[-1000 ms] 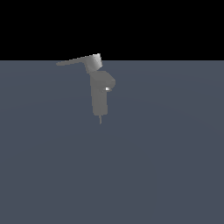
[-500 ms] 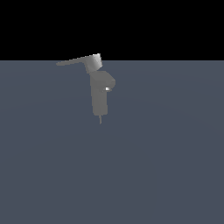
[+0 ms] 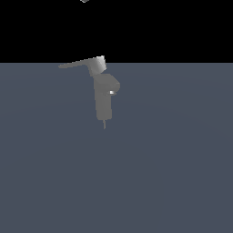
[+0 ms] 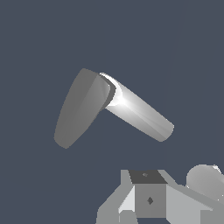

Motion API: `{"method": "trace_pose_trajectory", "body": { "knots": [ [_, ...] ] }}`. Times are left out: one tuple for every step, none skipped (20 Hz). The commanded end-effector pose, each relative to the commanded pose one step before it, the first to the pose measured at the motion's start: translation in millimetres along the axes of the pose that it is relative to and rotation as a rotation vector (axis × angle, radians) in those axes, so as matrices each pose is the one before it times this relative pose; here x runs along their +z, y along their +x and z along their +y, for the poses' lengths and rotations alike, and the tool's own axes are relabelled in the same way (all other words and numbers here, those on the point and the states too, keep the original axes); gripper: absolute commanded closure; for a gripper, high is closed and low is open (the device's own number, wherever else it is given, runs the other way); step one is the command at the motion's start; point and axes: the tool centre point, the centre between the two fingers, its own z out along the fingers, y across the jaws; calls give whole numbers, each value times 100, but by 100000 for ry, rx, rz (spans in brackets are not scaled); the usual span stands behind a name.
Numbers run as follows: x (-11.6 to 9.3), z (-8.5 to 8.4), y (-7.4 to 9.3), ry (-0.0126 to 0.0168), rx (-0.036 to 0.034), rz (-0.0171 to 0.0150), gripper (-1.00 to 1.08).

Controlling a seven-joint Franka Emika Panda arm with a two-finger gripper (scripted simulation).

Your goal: Turn on the faucet by rotating a designated handle.

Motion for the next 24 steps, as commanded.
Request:
{"method": "trace_pose_trajectory", "body": {
  "knots": [
    [1256,-1735,615,-1099,6241,-542,108],
    [518,-693,185,-493,2427,-119,108],
    [530,-697,159,-508,2421,-74,108],
    [541,-700,131,-520,2413,-29,108],
    [552,-701,104,-531,2405,16,108],
    [562,-702,76,-539,2395,62,108],
    [573,-701,48,-544,2386,108,108],
    [583,-699,20,-547,2374,153,108],
    [592,-697,-9,-548,2363,199,108],
    [602,-693,-38,-547,2350,245,108],
    [611,-687,-67,-543,2335,290,108],
    [620,-681,-95,-537,2322,335,108],
    [629,-673,-124,-529,2307,379,108],
    [638,-665,-153,-519,2291,423,108],
    [638,-647,-179,-500,2248,460,108],
    [616,-607,-197,-464,2128,477,108],
    [589,-564,-210,-425,1998,484,108],
    [561,-522,-218,-388,1871,486,108],
    [531,-481,-224,-352,1744,481,108],
    [501,-441,-225,-317,1621,472,108],
    [469,-403,-223,-284,1499,457,108],
    [437,-366,-218,-253,1380,439,108],
    [405,-330,-210,-224,1262,416,108],
    [371,-296,-201,-197,1144,390,108]
  ]
}}
